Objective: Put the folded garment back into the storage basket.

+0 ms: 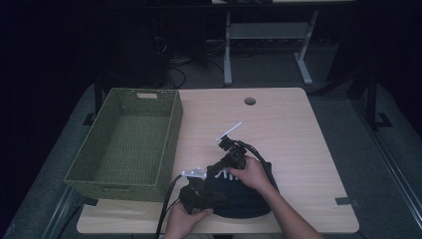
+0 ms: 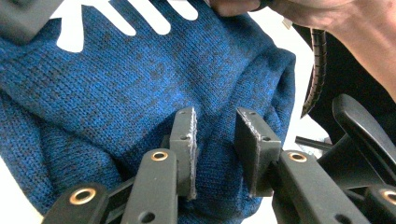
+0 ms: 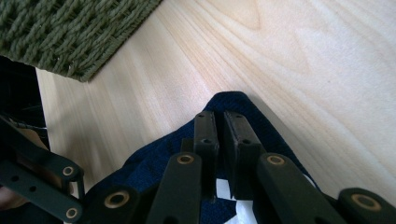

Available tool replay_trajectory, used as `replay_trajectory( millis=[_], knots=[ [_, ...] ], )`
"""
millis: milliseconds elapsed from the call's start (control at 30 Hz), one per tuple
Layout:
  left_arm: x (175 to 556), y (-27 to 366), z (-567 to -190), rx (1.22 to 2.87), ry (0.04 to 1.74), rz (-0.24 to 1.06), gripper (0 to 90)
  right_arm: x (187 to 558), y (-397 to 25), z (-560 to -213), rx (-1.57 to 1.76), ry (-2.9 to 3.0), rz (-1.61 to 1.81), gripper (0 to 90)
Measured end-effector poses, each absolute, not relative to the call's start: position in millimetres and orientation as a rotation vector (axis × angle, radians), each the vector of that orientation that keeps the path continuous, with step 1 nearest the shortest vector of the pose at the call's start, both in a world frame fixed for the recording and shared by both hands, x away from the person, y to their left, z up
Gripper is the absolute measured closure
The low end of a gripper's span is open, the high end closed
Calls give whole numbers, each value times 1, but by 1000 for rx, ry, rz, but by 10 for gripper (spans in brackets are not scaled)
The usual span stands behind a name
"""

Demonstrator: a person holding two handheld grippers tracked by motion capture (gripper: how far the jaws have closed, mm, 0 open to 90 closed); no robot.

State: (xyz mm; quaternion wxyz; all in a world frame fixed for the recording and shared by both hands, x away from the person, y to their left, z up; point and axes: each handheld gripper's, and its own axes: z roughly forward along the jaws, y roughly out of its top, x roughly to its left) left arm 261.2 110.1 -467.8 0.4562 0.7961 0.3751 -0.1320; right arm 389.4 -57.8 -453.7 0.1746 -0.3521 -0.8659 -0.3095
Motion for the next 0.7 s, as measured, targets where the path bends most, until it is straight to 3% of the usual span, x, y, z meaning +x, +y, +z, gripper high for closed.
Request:
replay_trajectory(
  millis=[200, 467, 700],
  knots=[
    [261, 110, -468, 1966, 920, -324, 691, 388, -51, -442, -967, -2462, -925, 812],
    [261, 110, -468, 1966, 916, -321, 690, 393, -45, -452, -1017, -2484, -857, 819],
    [262, 112, -464, 1945, 914, -329, 681, 386, -67, -432, -1022, -2459, -973, 800]
  ],
)
